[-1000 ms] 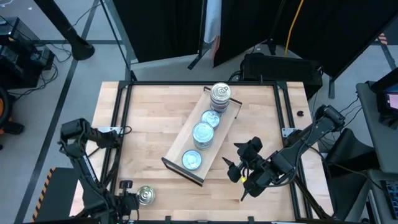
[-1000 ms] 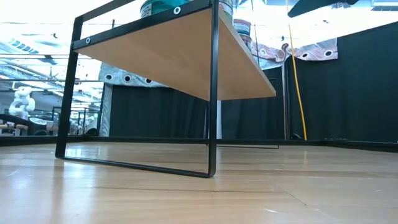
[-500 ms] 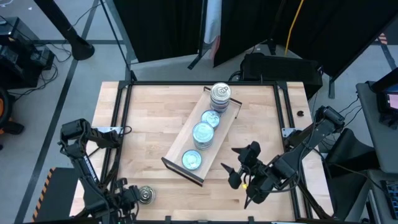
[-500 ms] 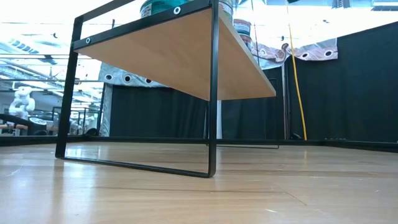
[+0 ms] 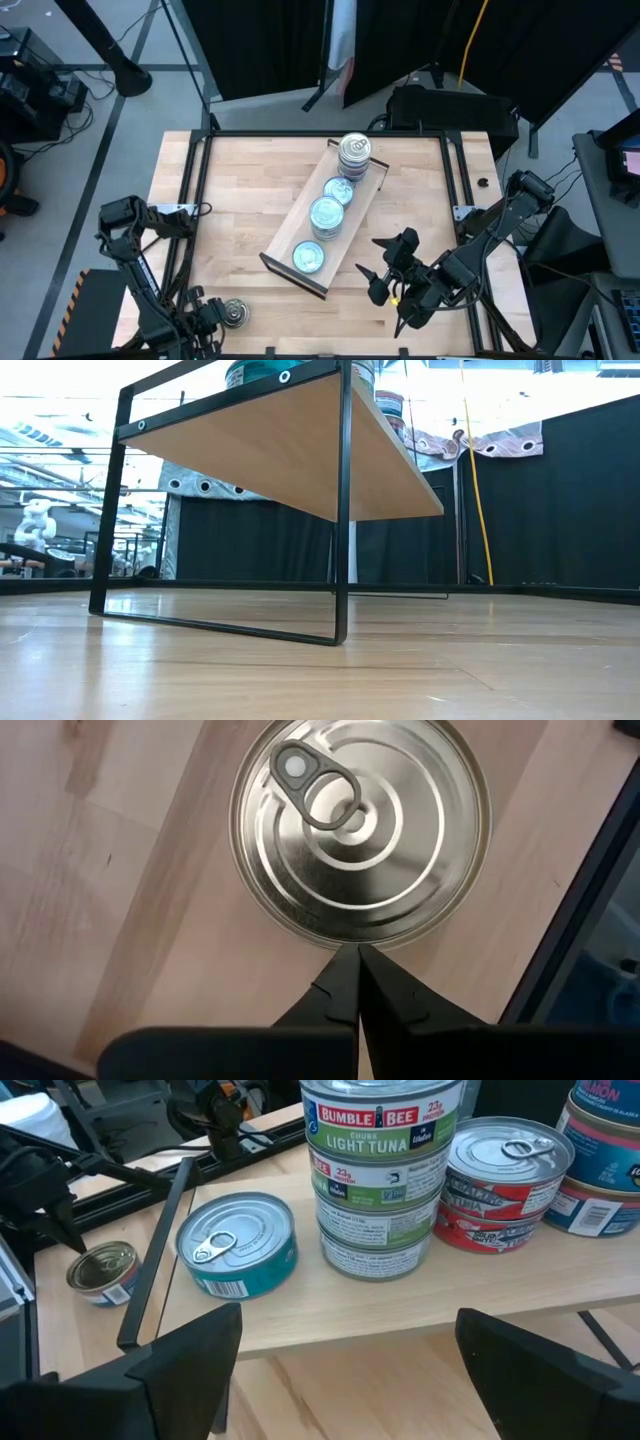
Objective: Stack canned seafood by type on shelf
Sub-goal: Stack the blue tuna can on top of the blue tuna can on the shelf
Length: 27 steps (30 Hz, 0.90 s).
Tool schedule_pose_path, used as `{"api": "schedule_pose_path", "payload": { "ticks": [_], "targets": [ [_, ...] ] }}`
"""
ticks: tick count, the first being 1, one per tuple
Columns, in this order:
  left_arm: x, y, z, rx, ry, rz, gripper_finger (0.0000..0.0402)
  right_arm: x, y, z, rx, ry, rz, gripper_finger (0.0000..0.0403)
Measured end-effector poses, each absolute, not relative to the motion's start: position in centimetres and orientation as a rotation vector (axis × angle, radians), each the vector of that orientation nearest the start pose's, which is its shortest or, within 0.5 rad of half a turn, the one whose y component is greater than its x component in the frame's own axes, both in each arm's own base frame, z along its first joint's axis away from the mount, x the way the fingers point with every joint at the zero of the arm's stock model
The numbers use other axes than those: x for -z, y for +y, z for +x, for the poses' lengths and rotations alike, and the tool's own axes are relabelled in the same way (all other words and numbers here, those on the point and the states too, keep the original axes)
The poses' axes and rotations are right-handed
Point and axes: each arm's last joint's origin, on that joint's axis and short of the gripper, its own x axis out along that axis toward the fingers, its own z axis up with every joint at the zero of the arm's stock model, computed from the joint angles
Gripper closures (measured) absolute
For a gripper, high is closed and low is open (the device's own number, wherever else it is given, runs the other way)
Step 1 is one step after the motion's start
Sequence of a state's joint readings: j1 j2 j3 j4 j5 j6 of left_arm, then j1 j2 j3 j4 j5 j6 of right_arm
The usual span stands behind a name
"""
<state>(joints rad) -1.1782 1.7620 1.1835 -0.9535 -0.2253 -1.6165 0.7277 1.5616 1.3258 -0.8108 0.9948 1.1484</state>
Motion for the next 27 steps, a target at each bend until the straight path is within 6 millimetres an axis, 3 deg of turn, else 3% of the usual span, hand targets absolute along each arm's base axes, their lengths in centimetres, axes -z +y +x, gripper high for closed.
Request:
{"api": "schedule_pose_path", "payload": {
  "ticks": [15,20,23,27],
  "targets": [
    [-17.2,-27.9,12.2,-0.377,1.331,-0.321,0.04,-29.7,19.0,25.0,0.554,0.422,0.309,0.0041],
    [-16.3,-27.7,12.1,-0.368,1.357,-0.348,0.04,-29.7,19.0,25.0,0.553,0.422,0.305,0.0041],
    [-14.7,-27.1,11.8,-0.389,1.368,-0.332,0.04,-29.7,19.0,25.0,0.551,0.422,0.304,0.0041],
    [-14.7,-27.1,11.8,-0.385,1.357,-0.361,0.04,-29.7,19.0,25.0,0.55,0.423,0.305,0.0041]
  ]
}}
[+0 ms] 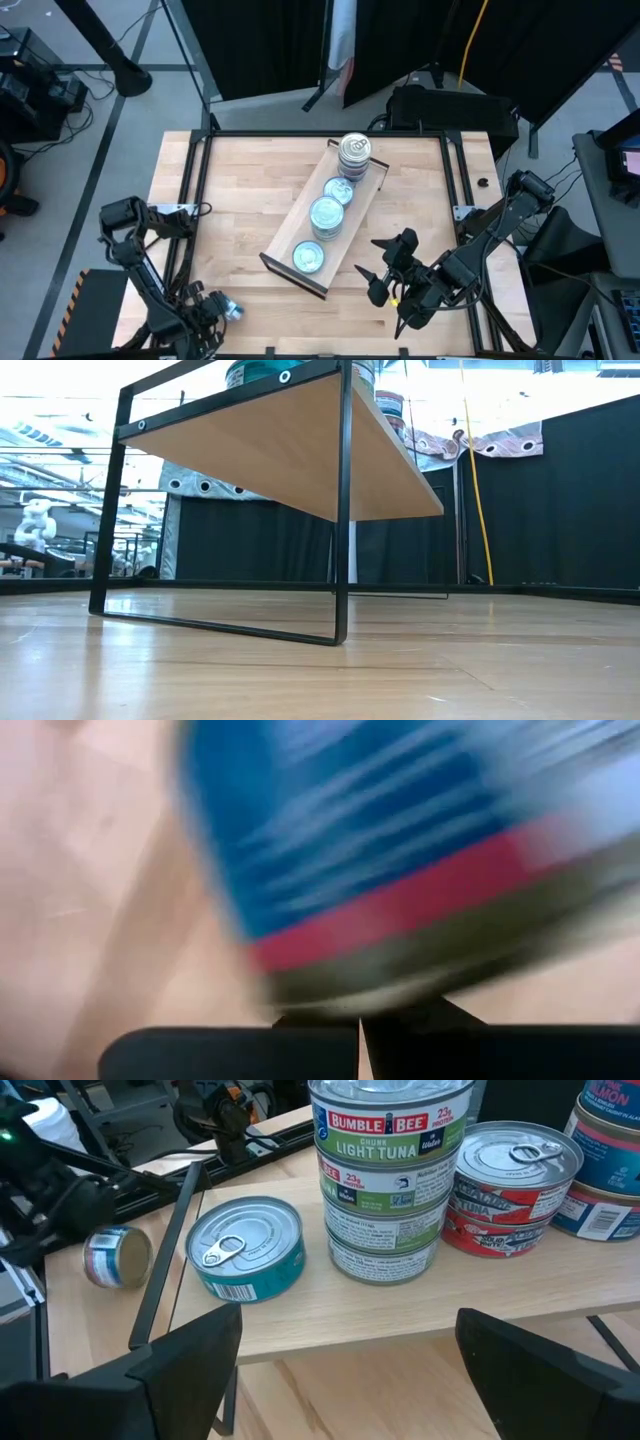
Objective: Stack canned seafood by type on shelf
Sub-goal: Stack the blue tuna can on top of the blue tuna can on the shelf
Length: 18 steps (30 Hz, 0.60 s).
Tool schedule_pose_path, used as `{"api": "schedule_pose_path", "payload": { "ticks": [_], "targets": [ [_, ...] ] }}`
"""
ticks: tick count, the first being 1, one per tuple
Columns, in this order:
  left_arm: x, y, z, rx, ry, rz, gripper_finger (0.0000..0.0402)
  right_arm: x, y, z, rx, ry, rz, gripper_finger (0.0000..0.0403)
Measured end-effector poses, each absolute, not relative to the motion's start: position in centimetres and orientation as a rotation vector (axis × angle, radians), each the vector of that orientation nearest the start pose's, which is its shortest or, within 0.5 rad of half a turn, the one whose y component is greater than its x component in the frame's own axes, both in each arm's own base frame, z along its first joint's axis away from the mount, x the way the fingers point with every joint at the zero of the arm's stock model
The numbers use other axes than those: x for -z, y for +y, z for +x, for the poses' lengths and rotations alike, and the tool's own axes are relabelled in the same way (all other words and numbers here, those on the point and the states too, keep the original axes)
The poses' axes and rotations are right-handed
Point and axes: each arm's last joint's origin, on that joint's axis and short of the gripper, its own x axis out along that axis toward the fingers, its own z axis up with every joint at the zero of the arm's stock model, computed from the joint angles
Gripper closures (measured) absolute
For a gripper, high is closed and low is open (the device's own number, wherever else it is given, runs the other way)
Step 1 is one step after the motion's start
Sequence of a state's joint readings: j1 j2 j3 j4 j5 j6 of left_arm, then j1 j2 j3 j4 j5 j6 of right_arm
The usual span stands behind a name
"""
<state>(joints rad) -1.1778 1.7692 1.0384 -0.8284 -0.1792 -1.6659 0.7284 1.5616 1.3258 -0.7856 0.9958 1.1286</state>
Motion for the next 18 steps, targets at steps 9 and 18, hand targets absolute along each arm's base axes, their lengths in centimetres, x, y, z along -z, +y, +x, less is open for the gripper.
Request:
{"api": "schedule_pose_path", "payload": {
  "ticks": [9,18],
  "targets": [
    [-21.5,-28.8,11.0,-0.055,1.336,-0.364,0.0396,-29.8,19.1,25.0,0.544,0.427,0.296,0.0041],
    [-25.5,-27.7,13.7,0.211,1.077,0.049,0.0317,-30.0,19.2,25.2,0.525,0.416,0.29,0.0041]
  ]
}}
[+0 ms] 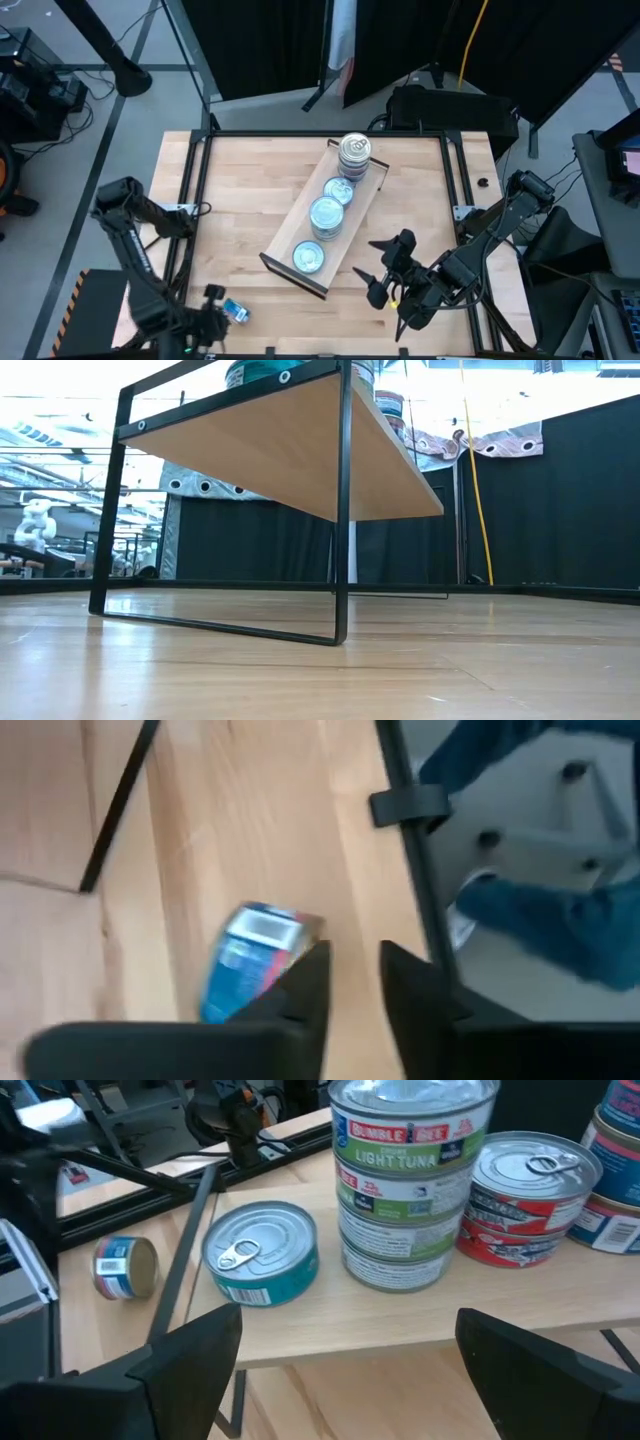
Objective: Stack canned seafood by type on shelf
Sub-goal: Stack the blue tuna can on top of the blue tuna can on the shelf
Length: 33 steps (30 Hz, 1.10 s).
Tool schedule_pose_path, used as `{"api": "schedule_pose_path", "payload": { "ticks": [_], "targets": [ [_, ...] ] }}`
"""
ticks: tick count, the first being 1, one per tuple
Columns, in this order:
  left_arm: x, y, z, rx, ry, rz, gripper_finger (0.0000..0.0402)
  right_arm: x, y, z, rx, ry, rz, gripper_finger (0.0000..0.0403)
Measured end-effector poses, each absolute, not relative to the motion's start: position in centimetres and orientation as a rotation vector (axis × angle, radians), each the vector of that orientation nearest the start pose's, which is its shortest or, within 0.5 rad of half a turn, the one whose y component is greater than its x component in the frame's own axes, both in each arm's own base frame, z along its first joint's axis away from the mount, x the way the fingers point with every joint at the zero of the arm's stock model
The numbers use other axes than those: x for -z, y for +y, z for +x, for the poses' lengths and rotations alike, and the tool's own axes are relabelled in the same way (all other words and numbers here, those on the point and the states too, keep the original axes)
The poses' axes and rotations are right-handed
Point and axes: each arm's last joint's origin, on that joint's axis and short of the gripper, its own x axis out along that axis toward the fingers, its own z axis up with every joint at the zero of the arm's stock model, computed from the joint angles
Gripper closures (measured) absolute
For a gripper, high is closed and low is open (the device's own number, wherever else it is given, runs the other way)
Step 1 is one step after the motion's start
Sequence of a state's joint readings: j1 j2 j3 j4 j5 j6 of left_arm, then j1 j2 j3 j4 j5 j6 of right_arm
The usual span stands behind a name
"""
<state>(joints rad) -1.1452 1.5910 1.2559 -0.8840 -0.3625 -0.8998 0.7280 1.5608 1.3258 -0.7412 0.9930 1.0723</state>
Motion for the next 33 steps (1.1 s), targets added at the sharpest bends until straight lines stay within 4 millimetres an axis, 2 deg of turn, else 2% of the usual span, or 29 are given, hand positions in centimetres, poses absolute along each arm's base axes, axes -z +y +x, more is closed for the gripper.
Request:
{"api": "schedule_pose_path", "payload": {
  "ticks": [4,9,13,18,25,33],
  "targets": [
    [-24.7,-26.9,15.4,0.24,1.128,0.153,0.0224,-30.1,19.4,25.4,0.507,0.406,0.295,0.0041],
    [-24.6,-26.4,16.1,0.257,1.147,0.204,0.0098,-30.1,19.6,25.3,0.499,0.406,0.295,0.0041],
    [-23.9,-25.5,16.1,0.21,1.19,0.251,0.0042,-30.1,19.8,25.2,0.492,0.41,0.286,0.0041],
    [-22.3,-25.1,16.3,0.221,1.217,0.249,0.0035,-30.1,19.8,25.1,0.487,0.416,0.279,0.0041],
    [-21.5,-24.7,16.3,0.222,1.234,0.253,0.0037,-30.1,19.8,25.1,0.473,0.432,0.272,0.0041],
    [-19.1,-23.5,16.9,0.259,1.306,0.211,0.0098,-30.5,20.2,25.5,0.431,0.414,0.224,0.0041]
  ]
}}
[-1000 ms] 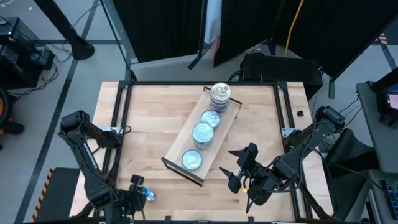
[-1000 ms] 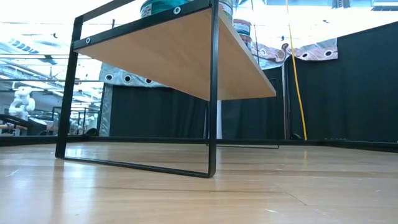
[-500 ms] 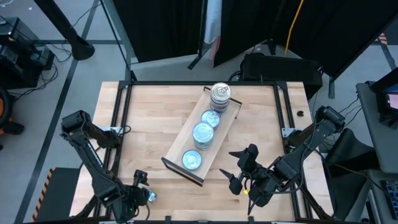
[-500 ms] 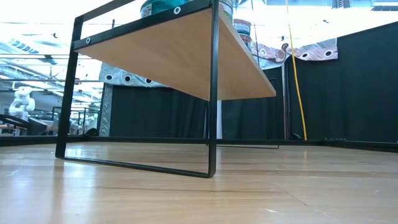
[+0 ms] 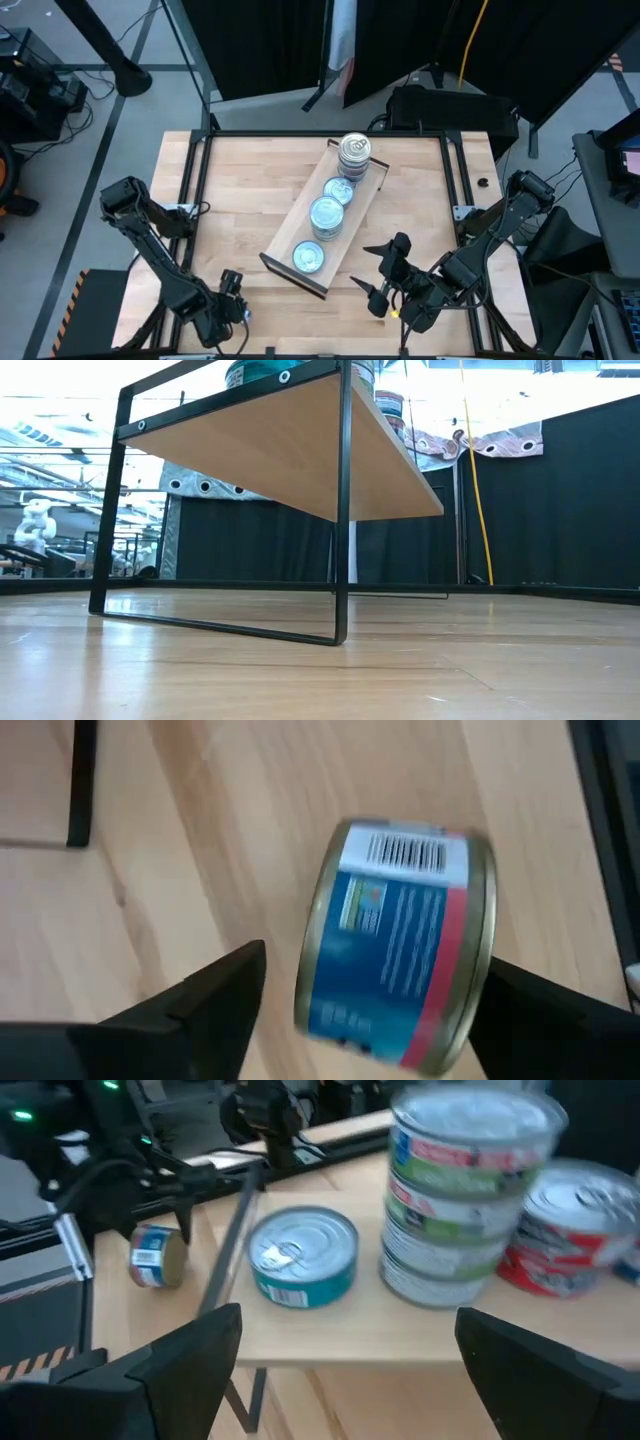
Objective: Stack canned seafood by type on shelf
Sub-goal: Stack the blue tuna can on top of the blue tuna can on the shelf
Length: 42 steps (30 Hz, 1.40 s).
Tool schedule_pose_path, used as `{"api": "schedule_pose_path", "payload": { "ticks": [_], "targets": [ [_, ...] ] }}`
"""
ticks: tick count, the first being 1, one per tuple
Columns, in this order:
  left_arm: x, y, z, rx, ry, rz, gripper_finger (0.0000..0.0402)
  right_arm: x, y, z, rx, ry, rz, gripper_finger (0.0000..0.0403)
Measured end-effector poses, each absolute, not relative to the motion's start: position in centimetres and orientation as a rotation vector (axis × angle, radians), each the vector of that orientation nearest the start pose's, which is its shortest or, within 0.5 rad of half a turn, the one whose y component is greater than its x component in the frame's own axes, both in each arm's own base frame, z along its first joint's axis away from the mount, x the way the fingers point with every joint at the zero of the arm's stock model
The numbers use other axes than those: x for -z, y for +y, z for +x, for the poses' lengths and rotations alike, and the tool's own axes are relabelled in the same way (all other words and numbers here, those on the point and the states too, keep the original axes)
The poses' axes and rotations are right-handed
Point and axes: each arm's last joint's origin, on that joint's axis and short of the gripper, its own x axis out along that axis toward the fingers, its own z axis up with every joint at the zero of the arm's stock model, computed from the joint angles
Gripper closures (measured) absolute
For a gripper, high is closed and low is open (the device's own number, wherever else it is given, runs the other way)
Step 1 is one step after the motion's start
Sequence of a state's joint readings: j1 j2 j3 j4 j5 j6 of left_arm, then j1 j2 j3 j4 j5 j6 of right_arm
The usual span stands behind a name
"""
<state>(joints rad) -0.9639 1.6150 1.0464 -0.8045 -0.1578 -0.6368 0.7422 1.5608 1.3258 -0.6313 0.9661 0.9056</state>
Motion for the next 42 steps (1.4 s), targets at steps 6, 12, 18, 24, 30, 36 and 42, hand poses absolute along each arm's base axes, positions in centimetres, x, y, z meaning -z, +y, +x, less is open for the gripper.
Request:
{"api": "schedule_pose_path", "payload": {
  "ticks": [6,12,18,24,30,36,42],
  "targets": [
    [-19.1,-23.3,17.4,0.277,1.292,0.222,0.0181,-31.6,20.9,26.3,0.337,0.355,0.091,0.0041],
    [-20.5,-23.7,17.3,0.348,1.228,0.125,0.0208,-31.3,22.9,27.7,0.197,0.324,-0.244,0.0042],
    [-28.7,-23.6,17.3,0.487,0.946,-0.13,0.0208,-30.9,23.7,29.8,0.115,0.304,-0.626,0.0041],
    [-39.8,-19.3,16.5,0.396,0.432,-0.185,0.0208,-31.9,25.6,31.4,0.168,0.266,-1.336,0.0041],
    [-44.2,-14.0,14.7,0.3,0.304,-0.404,0.0208,-31.1,25.7,34.3,0.087,0.289,-1.937,0.0042],
    [-44.7,-11.7,14.6,0.193,0.306,-0.609,0.0208,-32.9,24.2,37.4,0.295,0.268,-2.087,0.0042],
    [-44.0,-12.2,16.3,0.152,0.342,-0.705,0.0208,-34.0,23.2,38.8,0.489,0.183,-2.224,0.0051]
  ]
}}
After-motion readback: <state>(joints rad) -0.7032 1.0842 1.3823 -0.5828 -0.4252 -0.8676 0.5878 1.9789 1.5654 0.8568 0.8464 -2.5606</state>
